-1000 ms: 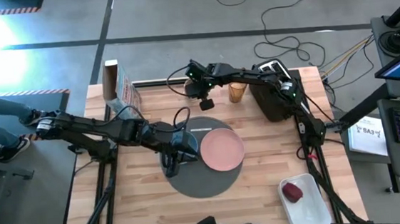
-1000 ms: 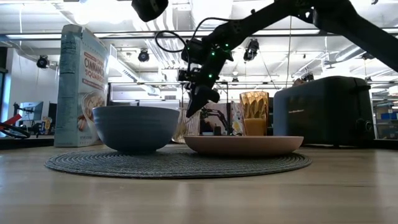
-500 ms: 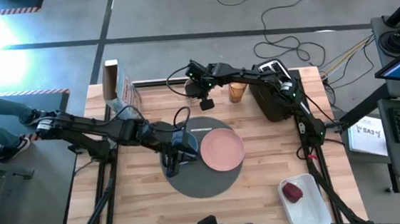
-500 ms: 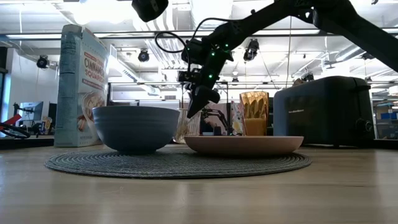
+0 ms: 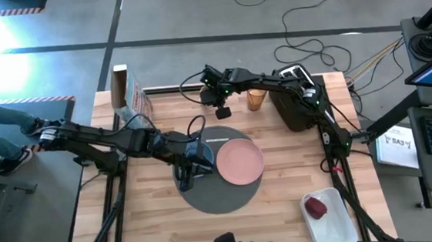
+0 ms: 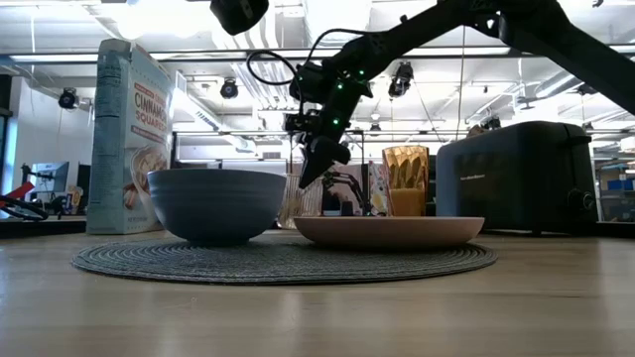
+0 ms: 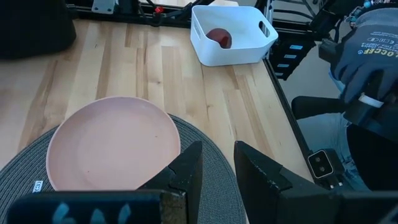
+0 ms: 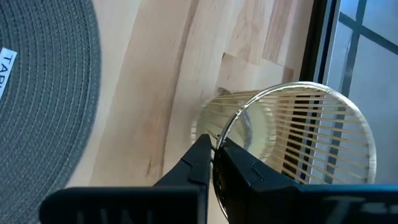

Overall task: Arrange a breakfast setting
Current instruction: Adjust the utensil holder, then put the brown glass with rice on the gray table placemat

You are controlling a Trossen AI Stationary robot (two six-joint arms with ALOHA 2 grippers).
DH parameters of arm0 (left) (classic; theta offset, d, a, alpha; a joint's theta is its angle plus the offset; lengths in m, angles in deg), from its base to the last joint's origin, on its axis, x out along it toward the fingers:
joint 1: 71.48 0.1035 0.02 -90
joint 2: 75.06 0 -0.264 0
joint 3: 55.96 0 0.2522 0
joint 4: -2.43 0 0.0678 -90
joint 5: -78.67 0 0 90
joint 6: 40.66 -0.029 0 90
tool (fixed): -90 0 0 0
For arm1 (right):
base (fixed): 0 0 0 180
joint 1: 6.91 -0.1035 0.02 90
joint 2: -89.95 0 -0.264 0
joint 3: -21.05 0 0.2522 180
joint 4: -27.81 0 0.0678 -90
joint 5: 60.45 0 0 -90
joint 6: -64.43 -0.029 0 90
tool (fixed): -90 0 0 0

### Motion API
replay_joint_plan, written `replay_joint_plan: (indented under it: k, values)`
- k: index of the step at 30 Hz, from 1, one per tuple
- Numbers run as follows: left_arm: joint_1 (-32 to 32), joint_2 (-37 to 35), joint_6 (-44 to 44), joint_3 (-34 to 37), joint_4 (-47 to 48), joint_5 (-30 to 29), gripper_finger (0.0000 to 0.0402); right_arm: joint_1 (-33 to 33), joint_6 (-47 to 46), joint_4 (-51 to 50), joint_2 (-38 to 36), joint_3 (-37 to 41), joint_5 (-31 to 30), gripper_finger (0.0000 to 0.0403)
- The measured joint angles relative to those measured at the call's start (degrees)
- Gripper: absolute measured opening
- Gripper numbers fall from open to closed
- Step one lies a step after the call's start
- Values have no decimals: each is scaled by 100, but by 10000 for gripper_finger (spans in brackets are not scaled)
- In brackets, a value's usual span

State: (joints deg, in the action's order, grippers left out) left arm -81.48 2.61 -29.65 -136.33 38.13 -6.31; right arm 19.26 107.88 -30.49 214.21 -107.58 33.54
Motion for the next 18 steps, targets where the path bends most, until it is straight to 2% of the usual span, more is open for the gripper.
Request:
replay_joint_plan:
  k: [4, 10, 16, 18]
  values:
    - [0, 0, 0, 0, -2, 0, 76, 0, -6, 0, -1, 0, -248, 53]
    - [0, 0, 0, 0, -7, 0, 76, 0, -112, 156, -1, 0, -295, 103]
    - [0, 0, 0, 0, -7, 2, 76, -2, -235, 602, -1, -6, -1009, 110]
    - [0, 2, 0, 0, -4, 2, 76, 5, -241, 543, -3, -46, -1062, 109]
